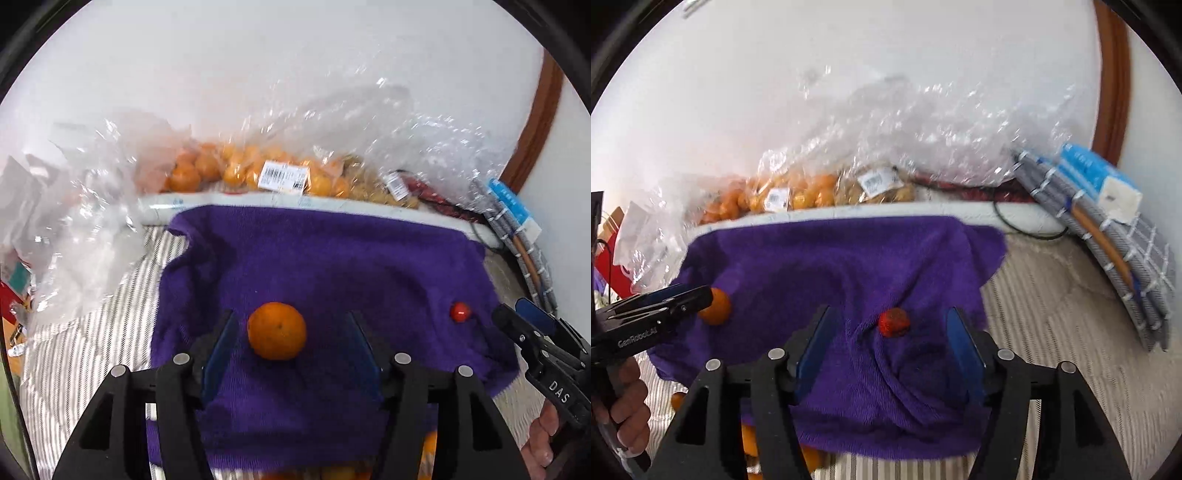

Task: Organize fruits
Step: 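Withdraw both open tools from the towel back toward the fruit cluster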

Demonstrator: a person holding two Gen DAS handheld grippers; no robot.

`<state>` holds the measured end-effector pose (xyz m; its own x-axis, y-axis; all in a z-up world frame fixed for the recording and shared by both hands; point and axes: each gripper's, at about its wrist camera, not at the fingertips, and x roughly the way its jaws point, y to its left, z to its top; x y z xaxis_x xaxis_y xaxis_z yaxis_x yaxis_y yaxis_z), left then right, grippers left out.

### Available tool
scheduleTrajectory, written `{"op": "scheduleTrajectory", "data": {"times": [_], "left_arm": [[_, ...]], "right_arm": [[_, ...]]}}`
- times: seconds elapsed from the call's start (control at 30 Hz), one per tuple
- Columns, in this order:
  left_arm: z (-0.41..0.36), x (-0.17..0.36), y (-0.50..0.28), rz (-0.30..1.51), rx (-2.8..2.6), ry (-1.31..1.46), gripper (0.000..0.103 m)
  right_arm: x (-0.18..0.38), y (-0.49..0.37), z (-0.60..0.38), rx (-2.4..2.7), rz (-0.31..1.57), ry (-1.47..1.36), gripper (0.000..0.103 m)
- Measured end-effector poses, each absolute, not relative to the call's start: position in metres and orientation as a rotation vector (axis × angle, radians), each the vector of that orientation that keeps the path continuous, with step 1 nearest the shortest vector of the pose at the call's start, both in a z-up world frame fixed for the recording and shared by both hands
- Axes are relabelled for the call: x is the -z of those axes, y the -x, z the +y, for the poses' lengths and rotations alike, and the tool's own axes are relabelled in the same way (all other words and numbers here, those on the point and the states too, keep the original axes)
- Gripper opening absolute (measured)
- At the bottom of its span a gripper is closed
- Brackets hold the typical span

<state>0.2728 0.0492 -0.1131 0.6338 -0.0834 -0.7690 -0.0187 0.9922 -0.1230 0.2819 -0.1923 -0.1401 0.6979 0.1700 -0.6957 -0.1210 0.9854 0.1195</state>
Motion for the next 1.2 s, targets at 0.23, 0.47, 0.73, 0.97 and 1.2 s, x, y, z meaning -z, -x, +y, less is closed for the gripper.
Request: {"op": "scheduleTrajectory", "data": {"times": [0.23,0.47,0.73,0.97,1.2], "left_arm": [[0.042,0.084,-0.227,0.817,0.042,0.058,0.058],[0.044,0.059,-0.174,0.751,0.046,0.098,0.055],[0.045,0.044,-0.122,0.694,0.055,0.105,0.055],[0.044,0.045,-0.1,0.705,0.067,0.1,0.055],[0.055,0.053,-0.086,0.701,0.068,0.119,0.055]], "right_arm": [[0.113,-0.236,-0.204,-0.148,0.753,-0.061,0.064],[0.088,-0.181,-0.222,-0.098,0.714,-0.129,0.064],[0.075,-0.131,-0.226,-0.135,0.719,-0.14,0.064],[0.078,-0.103,-0.222,-0.16,0.732,-0.124,0.062],[0.091,-0.095,-0.218,-0.165,0.746,-0.124,0.06]]}}
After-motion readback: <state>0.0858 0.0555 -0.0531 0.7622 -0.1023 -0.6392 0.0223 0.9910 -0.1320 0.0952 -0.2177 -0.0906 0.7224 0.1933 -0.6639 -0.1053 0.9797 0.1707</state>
